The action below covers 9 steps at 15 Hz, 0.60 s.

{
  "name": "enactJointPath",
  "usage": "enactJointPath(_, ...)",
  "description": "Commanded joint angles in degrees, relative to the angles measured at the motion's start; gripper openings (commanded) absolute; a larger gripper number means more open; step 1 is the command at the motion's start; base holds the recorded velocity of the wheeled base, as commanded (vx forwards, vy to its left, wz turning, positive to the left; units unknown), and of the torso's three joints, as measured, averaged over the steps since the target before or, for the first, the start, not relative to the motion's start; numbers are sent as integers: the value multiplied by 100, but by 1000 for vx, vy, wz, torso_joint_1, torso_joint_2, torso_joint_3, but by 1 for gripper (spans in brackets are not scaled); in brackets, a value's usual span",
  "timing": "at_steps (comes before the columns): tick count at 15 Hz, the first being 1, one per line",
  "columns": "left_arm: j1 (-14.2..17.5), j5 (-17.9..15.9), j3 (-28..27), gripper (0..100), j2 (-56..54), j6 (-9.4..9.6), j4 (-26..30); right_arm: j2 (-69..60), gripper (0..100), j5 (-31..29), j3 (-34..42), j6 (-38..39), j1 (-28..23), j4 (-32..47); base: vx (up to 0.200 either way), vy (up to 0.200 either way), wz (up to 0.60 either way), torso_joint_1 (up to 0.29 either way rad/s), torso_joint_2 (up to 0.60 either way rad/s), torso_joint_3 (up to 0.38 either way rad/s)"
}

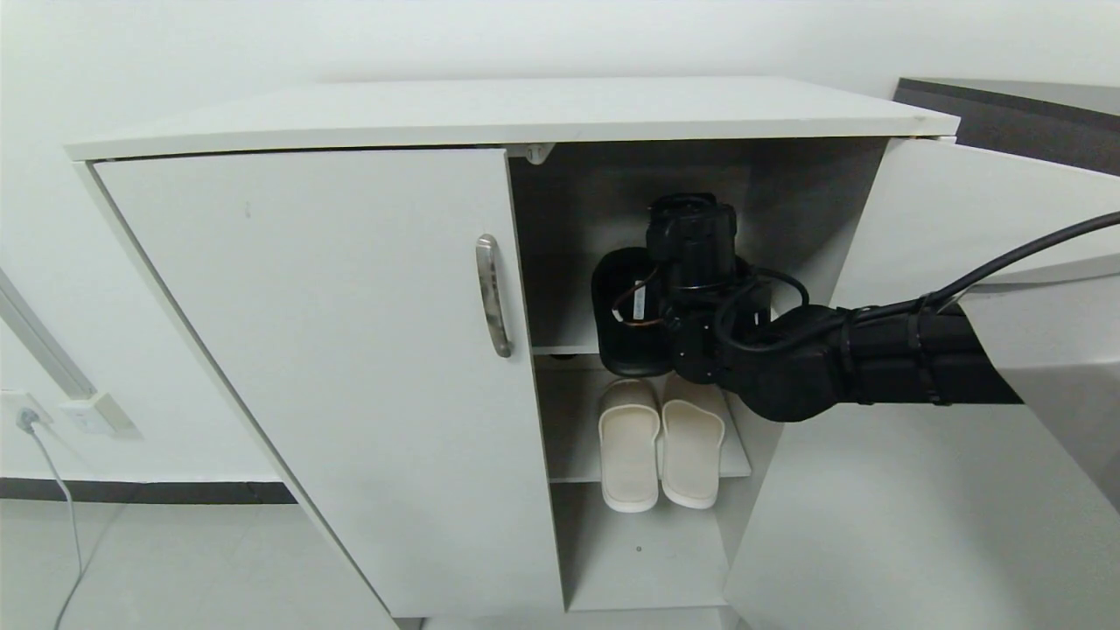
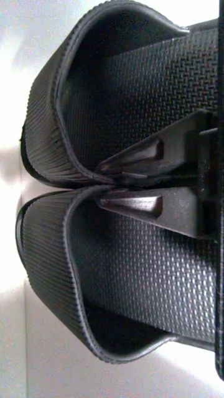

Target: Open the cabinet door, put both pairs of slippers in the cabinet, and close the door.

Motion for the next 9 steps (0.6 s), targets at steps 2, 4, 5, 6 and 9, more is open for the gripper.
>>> enactJointPath(2, 2, 1, 0, 0, 5, 8, -1, 17, 100, -2, -2, 4, -13, -12, 0, 0, 0, 0, 0, 0)
enactJointPath(4, -6, 1, 0, 0, 5, -1, -1, -62, 100, 6, 42, 4, -4, -12, 0, 0, 0, 0, 0, 0)
enactJointPath(5, -6, 1, 0, 0, 5, -1, -1, -159, 100, 6, 130, 4, 13, -3, 0, 0, 0, 0, 0, 0)
enactJointPath(6, 2, 1, 0, 0, 5, -1, -1, -317, 100, -2, 280, -5, 57, -12, 0, 0, 0, 0, 0, 0)
enactJointPath(9, -6, 1, 0, 0, 5, -1, -1, -827, 100, -2, 886, 13, 233, -56, 0, 0, 0, 0, 0, 0)
